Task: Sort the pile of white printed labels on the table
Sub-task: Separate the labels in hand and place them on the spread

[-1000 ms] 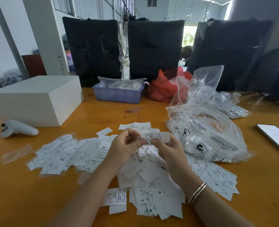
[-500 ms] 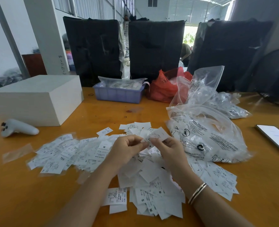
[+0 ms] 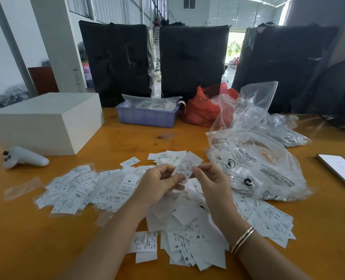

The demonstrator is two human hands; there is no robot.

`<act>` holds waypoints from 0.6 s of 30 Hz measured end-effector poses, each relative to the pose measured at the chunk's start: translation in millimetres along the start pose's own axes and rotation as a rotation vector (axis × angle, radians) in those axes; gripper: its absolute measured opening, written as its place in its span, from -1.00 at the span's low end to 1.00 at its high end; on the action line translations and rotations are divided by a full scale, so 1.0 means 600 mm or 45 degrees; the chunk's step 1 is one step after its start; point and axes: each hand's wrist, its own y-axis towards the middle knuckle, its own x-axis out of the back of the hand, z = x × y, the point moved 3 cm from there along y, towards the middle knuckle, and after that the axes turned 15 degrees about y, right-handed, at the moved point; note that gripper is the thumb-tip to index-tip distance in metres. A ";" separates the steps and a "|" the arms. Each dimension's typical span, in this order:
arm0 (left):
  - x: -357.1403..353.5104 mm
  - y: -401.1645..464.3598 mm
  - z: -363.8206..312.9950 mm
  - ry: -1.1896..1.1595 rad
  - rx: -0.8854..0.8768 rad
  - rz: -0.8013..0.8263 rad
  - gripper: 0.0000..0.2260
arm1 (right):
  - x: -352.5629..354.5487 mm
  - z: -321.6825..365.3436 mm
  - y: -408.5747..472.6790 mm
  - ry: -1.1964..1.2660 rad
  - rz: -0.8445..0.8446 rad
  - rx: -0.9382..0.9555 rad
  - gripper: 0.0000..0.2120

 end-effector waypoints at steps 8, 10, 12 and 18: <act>0.009 0.005 0.001 0.106 -0.043 -0.062 -0.92 | 0.000 -0.002 -0.002 0.026 0.003 -0.057 -0.96; 0.008 0.005 0.001 0.170 -0.064 -0.050 -0.90 | -0.001 -0.001 -0.004 -0.010 0.023 -0.042 -0.97; 0.008 0.005 0.002 0.180 -0.078 -0.057 -0.92 | -0.003 0.002 -0.004 -0.081 0.069 -0.028 -0.98; 0.013 0.006 0.005 0.198 -0.075 -0.070 -0.95 | 0.010 0.015 0.003 -0.329 0.116 0.039 -0.85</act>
